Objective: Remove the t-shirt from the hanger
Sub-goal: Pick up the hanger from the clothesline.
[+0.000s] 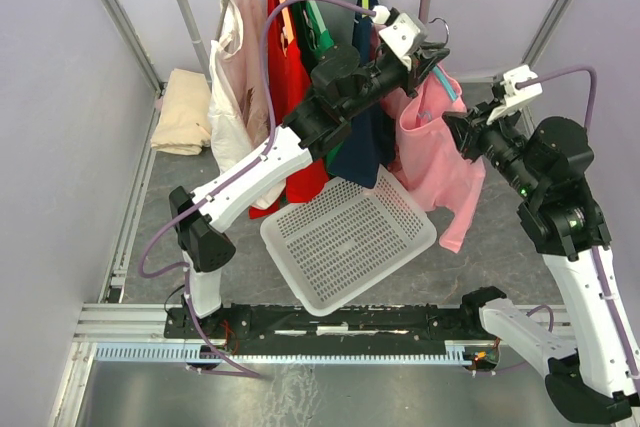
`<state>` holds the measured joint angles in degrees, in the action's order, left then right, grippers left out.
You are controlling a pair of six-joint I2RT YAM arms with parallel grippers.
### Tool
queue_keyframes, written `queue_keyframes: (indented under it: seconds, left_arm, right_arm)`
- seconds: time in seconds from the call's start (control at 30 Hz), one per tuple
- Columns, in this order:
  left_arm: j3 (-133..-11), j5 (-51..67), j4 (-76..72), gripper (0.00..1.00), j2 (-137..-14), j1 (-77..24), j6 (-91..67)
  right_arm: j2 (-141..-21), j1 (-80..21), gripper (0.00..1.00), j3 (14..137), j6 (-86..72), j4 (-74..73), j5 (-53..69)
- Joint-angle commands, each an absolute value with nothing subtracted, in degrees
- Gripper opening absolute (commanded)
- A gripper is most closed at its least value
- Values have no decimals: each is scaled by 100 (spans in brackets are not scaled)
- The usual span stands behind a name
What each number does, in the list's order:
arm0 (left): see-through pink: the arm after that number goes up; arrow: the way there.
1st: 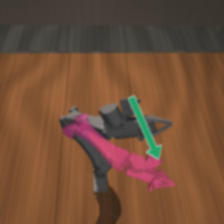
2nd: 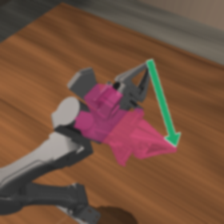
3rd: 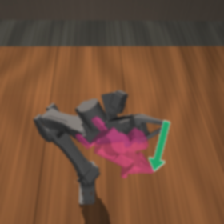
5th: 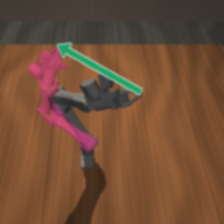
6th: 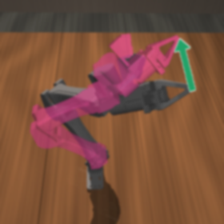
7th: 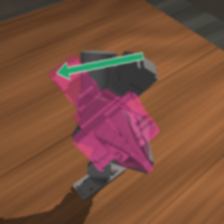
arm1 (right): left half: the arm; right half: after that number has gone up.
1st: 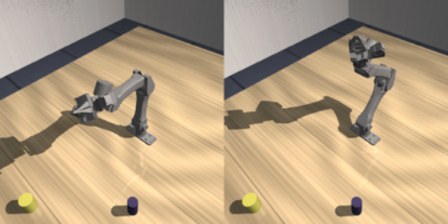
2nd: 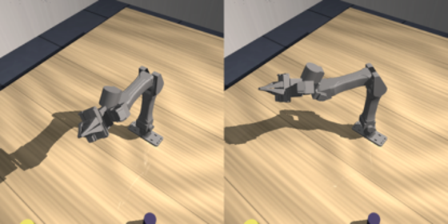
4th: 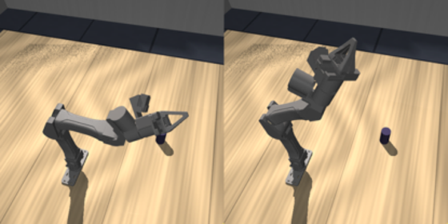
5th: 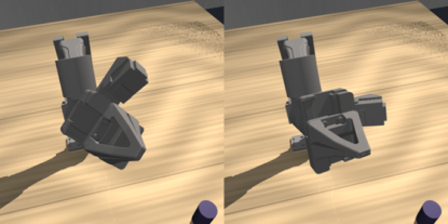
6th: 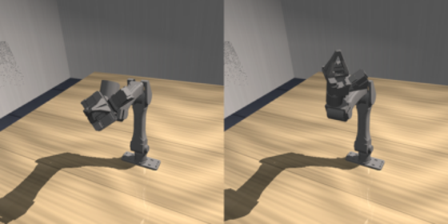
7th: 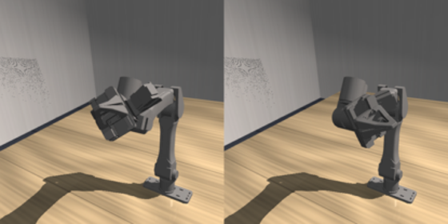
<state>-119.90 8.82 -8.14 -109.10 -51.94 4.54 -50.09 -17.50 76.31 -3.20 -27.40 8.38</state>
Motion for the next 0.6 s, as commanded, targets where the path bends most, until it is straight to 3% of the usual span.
queue_keyframes:
  seconds: [0.0,0.2,0.43,0.57]
  left_arm:
    - [-12017,579,-878,3,-10627,-5219,623]
    - [-12271,-43,-616,3,-10674,-5218,758]
    - [-12701,-877,-359,3,-10802,-5202,964]
    - [-13104,-1045,-123,3,-10936,-5148,1028]
  right_arm:
    - [-4986,-1784,3,7831,-359,-1958,1046]
    - [-5052,-1784,39,8017,-514,-2181,783]
    - [-5013,-1784,56,8196,-587,-2514,536]
    - [-4917,-1784,61,8157,-606,-2614,409]
